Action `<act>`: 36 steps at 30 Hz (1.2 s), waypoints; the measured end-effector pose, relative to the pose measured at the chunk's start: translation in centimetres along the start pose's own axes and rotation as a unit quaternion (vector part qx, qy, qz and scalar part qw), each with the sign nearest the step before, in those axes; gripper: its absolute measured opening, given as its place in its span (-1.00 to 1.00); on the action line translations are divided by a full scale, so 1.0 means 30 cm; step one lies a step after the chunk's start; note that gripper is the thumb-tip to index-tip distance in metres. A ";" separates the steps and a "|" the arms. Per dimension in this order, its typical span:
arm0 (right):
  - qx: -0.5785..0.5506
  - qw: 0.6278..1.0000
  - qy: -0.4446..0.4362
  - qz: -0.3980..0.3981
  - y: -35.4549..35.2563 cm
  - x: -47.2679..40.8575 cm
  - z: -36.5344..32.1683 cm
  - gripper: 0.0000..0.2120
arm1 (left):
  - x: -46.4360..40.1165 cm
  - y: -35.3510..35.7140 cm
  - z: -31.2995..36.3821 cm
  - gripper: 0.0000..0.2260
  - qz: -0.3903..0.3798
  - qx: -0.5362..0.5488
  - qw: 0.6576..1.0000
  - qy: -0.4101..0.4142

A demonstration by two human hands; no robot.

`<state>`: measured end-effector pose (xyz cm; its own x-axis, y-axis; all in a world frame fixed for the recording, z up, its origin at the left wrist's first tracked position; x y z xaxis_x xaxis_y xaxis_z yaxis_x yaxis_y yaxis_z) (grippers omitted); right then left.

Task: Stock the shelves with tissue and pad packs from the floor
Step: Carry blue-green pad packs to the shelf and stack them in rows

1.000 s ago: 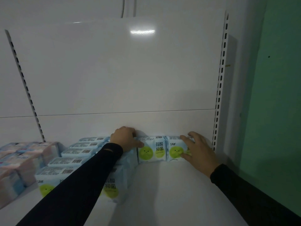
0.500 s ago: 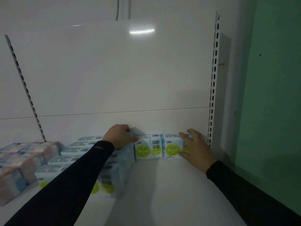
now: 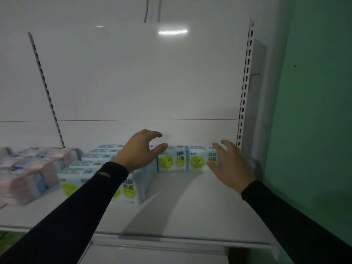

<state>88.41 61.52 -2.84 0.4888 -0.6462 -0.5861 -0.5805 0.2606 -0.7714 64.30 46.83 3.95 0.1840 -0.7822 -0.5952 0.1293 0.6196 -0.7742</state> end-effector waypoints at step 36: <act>0.187 0.707 0.674 0.107 -0.598 3.144 -0.847 -0.50 | 2.245 0.482 1.359 -0.49 -0.466 0.219 0.623 0.590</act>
<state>128.38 -22.34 -37.98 -0.7948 -0.5937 -0.1255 -0.2113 0.4647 -0.8599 118.29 5.76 -38.56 -0.9793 -0.1600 0.1236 -0.0540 -0.3821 -0.9225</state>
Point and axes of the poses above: each hand's wrist, its own x-axis away from the middle knuckle, its own y-axis out of the palm, z = x × y, the point moved 1 cm from there along -x, towards the middle knuckle, and after that the axes turned 4 degrees about -x, right-handed, at the moved point
